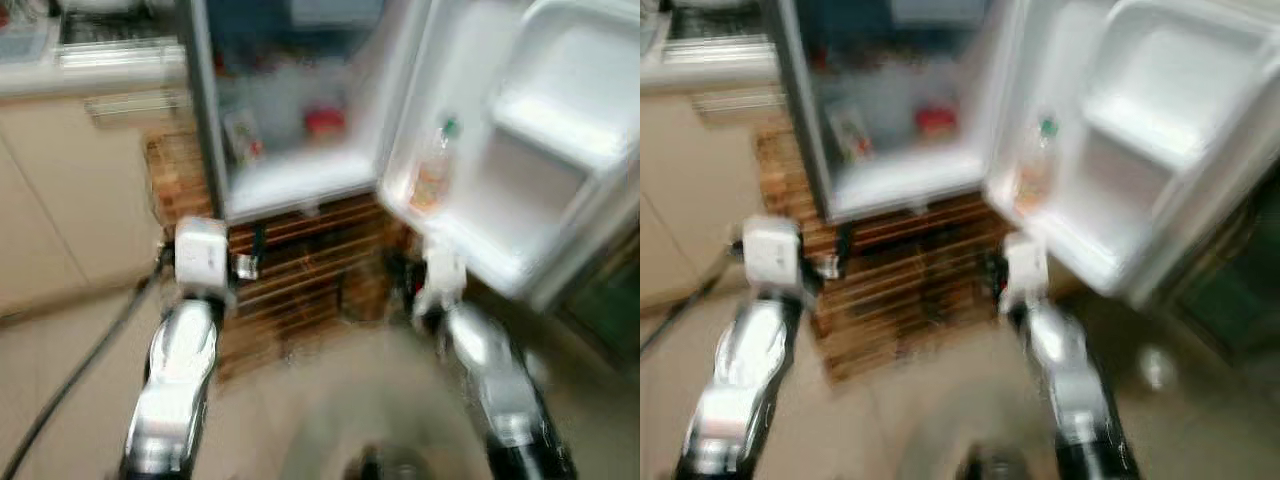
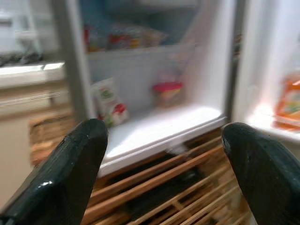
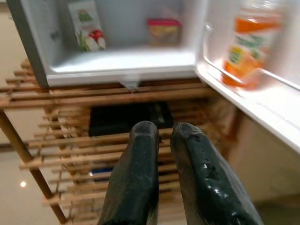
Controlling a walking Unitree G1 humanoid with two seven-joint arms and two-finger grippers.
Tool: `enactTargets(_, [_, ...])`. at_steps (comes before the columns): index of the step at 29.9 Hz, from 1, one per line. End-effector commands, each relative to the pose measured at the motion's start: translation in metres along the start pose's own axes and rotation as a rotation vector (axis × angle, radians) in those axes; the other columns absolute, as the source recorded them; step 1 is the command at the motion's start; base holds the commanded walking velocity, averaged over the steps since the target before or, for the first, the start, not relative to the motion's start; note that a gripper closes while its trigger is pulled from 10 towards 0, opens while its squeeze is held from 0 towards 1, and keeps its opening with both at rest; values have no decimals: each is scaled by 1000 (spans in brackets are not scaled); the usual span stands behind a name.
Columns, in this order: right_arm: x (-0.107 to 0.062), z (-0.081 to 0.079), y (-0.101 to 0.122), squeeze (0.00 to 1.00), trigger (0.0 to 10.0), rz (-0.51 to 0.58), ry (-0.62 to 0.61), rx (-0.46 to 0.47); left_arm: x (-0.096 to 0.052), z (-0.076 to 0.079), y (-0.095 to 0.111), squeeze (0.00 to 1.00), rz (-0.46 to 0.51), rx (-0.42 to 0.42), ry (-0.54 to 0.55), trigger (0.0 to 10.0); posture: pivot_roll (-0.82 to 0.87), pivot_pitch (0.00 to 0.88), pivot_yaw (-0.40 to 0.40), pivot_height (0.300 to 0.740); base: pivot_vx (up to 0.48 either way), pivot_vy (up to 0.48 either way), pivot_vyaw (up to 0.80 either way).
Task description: Restocking fridge
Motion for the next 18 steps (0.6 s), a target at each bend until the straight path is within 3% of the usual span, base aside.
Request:
enactTargets(1, [8,1,10,0,10000,38,-6,-18,11,8,-3,0,-15,-6,-23,10000,-54,0,7,714,262,-398,0])
enactTargets(6, [15,-5,7,0,10000,31,4,-27,27,10,-14,0,-40,-30,-23,10000,-62,0,-25,714,260,-400,0])
enactTargets(9, [16,-16,9,0,10000,31,50,-48,28,3,-7,0,-16,-21,-1,10000,-30,0,-66,714,251,-406,0])
enactTargets(12, [17,-18,1,0,10000,-1,78,-61,25,1,-11,0,-21,-25,16,10000,-23,0,-63,714,0,-419,0])
enactTargets(14, [11,-30,-9,0,10000,-47,225,-39,22,-2,-11,0,-4,-91,46,10000,-19,0,-64,714,0,-424,0])
enactTargets(15, [0,-37,-25,0,10000,-139,324,-61,20,-1,-10,0,4,-82,42,10000,-23,0,-58,714,0,0,0])
enactTargets(16, [-14,-33,-46,0,10000,-248,370,-82,19,0,-13,0,-8,-69,39,10000,-29,0,-51,714,0,0,0])
enactTargets(17, [-14,-33,-46,0,10000,-248,370,-82,19,0,-13,0,-8,-69,39,10000,-29,0,-51,714,0,0,0])
enactTargets(18, [-24,-25,-61,0,10000,-321,375,-93,18,1,-17,0,-22,-63,38,10000,-30,0,-48,714,0,0,0])
Point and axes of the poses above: a point about 5 cm out from each wrist's last joint towards the gripper, its own x axis pointing out of the wrist towards the gripper, its own y axis along the axis of the wrist's last joint, z = x × y, the point moved 4 cm from there along x, pointing out of the wrist towards the gripper, and after that the axes turned 7 degrees about x, right-handed, at the moved point
